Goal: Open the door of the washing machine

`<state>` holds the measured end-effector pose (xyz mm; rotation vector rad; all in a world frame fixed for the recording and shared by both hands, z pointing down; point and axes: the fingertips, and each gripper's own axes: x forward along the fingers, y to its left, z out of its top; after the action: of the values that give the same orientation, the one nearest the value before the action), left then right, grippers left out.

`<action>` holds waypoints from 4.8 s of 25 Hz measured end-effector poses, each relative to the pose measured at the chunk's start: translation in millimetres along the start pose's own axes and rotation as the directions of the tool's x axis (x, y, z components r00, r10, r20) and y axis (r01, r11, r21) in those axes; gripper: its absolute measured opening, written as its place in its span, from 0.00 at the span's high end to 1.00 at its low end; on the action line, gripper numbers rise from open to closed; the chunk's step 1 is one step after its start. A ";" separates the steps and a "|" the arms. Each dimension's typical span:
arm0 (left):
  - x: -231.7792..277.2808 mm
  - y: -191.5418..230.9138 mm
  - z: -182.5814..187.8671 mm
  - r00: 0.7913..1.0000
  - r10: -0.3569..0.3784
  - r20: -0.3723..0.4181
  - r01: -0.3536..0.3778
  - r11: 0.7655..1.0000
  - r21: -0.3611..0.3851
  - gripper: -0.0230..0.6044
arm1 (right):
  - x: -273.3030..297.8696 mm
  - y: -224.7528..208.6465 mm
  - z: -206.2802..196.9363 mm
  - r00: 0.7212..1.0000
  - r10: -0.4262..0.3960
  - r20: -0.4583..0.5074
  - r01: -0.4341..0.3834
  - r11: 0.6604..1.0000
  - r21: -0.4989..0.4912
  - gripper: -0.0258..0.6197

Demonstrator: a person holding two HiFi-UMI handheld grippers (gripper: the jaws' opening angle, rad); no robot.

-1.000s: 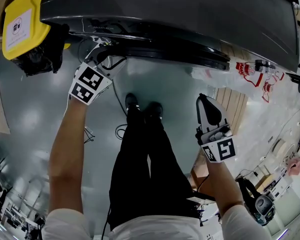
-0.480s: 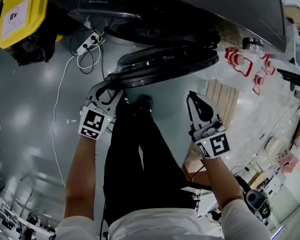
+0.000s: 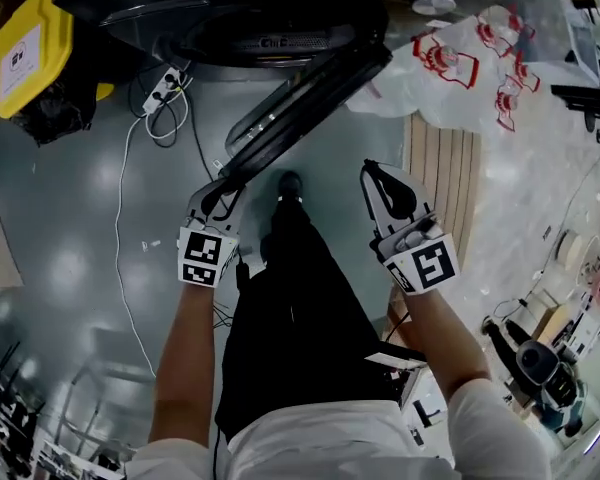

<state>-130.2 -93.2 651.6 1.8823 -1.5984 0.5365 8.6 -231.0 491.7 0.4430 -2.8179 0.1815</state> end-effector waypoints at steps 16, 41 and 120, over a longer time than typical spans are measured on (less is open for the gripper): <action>12.9 -138.3 -21.8 0.997 -0.044 -0.057 0.042 0.999 -0.033 0.81 | -206.4 23.6 -50.4 0.965 -0.259 -0.037 0.260 0.965 0.038 0.90; 109.5 -381.4 13.2 0.992 -0.057 -0.114 0.040 0.989 -0.146 0.78 | -444.1 -82.7 -91.5 0.915 -0.403 0.029 0.391 0.901 0.185 0.90; -624.9 -303.6 83.8 0.773 0.230 0.591 -0.319 0.946 0.050 0.95 | -503.6 327.7 192.6 0.905 -0.194 0.378 0.199 0.980 0.027 0.90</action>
<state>41.0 336.2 126.1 2.0544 -2.3174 0.1968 315.1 188.6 133.8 0.8373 -3.1175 0.0370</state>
